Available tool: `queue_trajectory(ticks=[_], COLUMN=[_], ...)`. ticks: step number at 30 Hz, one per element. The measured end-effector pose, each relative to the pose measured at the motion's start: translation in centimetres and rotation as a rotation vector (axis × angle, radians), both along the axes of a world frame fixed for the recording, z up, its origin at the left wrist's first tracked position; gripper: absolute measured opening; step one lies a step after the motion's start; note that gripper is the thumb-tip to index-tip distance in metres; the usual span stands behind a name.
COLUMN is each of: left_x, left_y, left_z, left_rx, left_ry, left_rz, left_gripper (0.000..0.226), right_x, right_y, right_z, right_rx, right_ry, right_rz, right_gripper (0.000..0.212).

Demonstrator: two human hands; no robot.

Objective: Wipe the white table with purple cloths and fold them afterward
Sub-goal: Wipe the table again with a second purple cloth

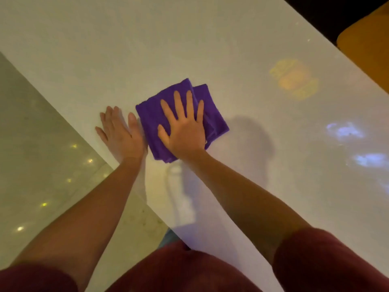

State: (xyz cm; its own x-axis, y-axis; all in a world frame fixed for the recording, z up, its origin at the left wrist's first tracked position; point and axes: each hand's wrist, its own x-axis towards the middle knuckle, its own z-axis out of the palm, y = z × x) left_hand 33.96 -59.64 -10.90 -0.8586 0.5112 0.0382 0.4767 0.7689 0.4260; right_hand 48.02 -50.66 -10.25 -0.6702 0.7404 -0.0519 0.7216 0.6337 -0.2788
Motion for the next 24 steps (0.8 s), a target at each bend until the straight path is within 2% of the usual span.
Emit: queue_trajectory(ticks=[4,8,11,15,17,20,24], left_x=[0.5,1.1,0.8,0.1,0.0,-0.2,1.8], left_y=[0.0,0.2,0.3,-0.1,-0.2,-0.6,-1.3], left_z=[0.5,0.7,0.7,0.6,0.5,0.6,1.1], left_rx=[-0.150,-0.197,-0.179,-0.056,-0.002,0.011,0.044], left_ry=[0.013,0.036,0.030,-0.013,-0.029,-0.060,-0.049], left_rz=[-0.033,-0.063,-0.057,-0.044,-0.037,-0.052,-0.083], left_gripper=[0.071,0.068,0.072,0.072,0.069,0.064,0.056], right_x=[11.1,19.8,17.7,8.6,4.1,3.1,10.9], right_y=[-10.8,-11.3,-7.3,-3.3,-2.4,-4.0,-11.7], right_z=[-0.6,-0.1,-0.1,-0.4,-0.2,-0.1,-0.2], right_rx=[-0.050,0.001,0.003,0.024,0.016,0.009,-0.019], right_ry=[-0.013,-0.106,-0.091,-0.042,-0.023,-0.019,0.034], right_rz=[0.131,0.275,0.189,-0.100,-0.170,-0.118,0.093], right_gripper=[0.072,0.073,0.070,0.070,0.071,0.069,0.069])
